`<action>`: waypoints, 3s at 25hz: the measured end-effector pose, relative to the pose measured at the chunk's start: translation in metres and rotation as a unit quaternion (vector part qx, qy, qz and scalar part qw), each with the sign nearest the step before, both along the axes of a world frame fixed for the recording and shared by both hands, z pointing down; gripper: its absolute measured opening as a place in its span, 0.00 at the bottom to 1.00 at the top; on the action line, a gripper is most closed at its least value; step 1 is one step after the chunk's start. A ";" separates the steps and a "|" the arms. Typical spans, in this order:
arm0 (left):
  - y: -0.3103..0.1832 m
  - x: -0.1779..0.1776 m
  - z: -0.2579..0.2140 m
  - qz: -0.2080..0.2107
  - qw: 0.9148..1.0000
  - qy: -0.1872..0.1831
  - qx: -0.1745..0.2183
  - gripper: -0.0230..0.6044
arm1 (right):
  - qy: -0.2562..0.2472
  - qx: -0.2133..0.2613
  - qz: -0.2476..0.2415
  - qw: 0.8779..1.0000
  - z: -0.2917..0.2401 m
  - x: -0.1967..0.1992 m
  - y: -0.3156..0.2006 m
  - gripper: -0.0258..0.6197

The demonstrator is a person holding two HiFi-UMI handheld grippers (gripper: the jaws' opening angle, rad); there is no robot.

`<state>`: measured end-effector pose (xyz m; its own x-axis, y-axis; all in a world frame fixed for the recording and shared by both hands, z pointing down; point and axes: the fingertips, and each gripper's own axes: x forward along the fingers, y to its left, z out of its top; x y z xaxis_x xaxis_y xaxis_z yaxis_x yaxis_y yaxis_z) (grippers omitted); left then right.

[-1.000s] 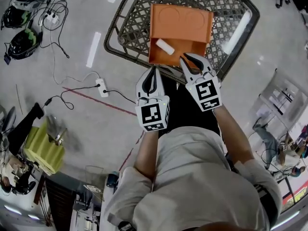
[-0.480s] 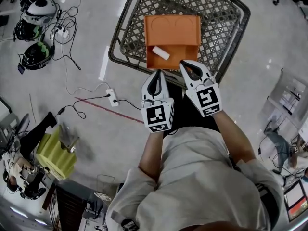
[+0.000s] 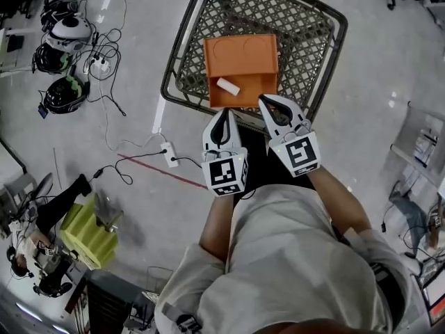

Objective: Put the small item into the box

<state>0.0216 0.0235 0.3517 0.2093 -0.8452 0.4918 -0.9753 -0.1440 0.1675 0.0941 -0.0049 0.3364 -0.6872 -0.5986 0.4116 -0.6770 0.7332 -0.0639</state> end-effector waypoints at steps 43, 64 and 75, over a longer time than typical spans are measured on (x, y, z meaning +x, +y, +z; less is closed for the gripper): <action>0.047 0.079 -0.189 -0.039 0.981 -0.042 0.185 0.05 | -0.094 0.176 -0.012 0.980 -0.198 0.103 0.053 0.04; 0.050 0.097 -0.206 -0.018 0.979 -0.041 0.200 0.05 | -0.099 0.185 -0.007 0.978 -0.212 0.109 0.058 0.04; 0.056 0.096 -0.204 -0.019 0.979 -0.041 0.197 0.05 | -0.096 0.188 -0.016 0.977 -0.212 0.104 0.066 0.04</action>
<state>0.1171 0.0793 0.1473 0.1481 -0.9790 0.1400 -0.9889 -0.1456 0.0280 0.1984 0.0614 0.1249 -0.7512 -0.6595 0.0284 -0.6552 0.7502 0.0895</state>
